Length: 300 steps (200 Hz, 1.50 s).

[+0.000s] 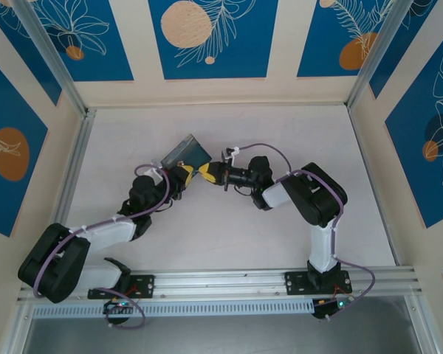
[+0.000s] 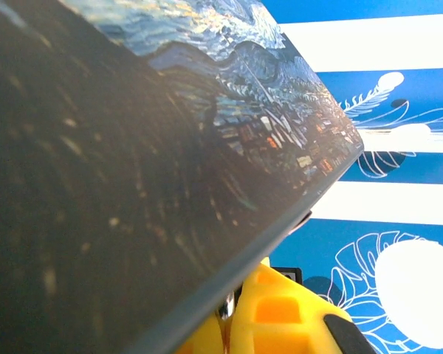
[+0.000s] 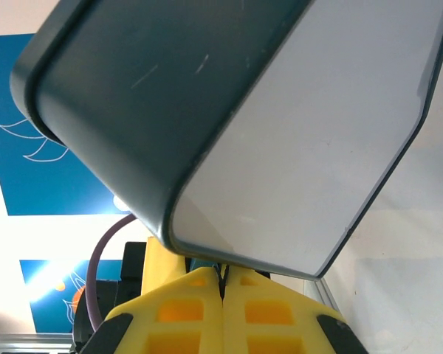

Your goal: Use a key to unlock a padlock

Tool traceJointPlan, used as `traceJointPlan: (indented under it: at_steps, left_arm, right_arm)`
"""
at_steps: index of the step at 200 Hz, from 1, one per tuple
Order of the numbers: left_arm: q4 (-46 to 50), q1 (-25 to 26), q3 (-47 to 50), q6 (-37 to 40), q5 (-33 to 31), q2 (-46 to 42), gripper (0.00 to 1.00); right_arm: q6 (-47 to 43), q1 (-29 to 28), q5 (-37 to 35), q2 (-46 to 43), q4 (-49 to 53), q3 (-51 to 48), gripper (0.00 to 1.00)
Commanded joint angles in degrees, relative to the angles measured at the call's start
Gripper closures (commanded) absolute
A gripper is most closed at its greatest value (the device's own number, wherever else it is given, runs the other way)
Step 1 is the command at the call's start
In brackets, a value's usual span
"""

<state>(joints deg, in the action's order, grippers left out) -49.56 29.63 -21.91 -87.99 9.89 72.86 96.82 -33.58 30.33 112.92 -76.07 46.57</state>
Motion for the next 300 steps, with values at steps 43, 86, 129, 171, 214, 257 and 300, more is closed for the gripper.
traceJointPlan:
  at_steps: [43, 86, 129, 171, 214, 257, 300]
  left_arm:
    - [-7.4, 3.9, -1.8, 0.8, 11.9, 2.1, 1.00]
    - [-5.4, 3.8, -1.2, 0.3, 9.6, 1.8, 1.00]
    - [-3.1, 3.7, -0.3, -0.1, 7.4, 0.4, 1.00]
    - [-3.0, 3.6, -0.8, 0.4, 8.4, -0.2, 1.00]
    - [-2.5, 3.4, -2.8, 6.0, 13.5, 1.6, 1.00]
    - [-1.8, 3.3, -4.0, 12.7, 17.5, 3.1, 1.00]
    - [-1.4, 3.3, -5.9, 14.8, 20.3, 4.0, 1.00]
  right_arm:
    - [-3.1, -4.0, -0.6, -2.7, 2.8, 1.4, 1.00]
    - [-6.2, -2.8, 0.5, -5.9, 4.1, -1.6, 1.00]
    - [-10.4, -3.2, 1.0, -9.0, 7.2, -3.6, 1.00]
    - [-15.4, -3.2, 0.8, -11.7, 10.6, -7.2, 1.00]
    - [-7.3, -2.7, -0.2, -8.9, 2.3, -7.5, 1.00]
    - [-1.8, -3.1, -2.9, -9.6, 0.6, -8.7, 1.00]
    - [-0.5, -3.1, -3.5, -10.2, -0.1, -8.5, 1.00]
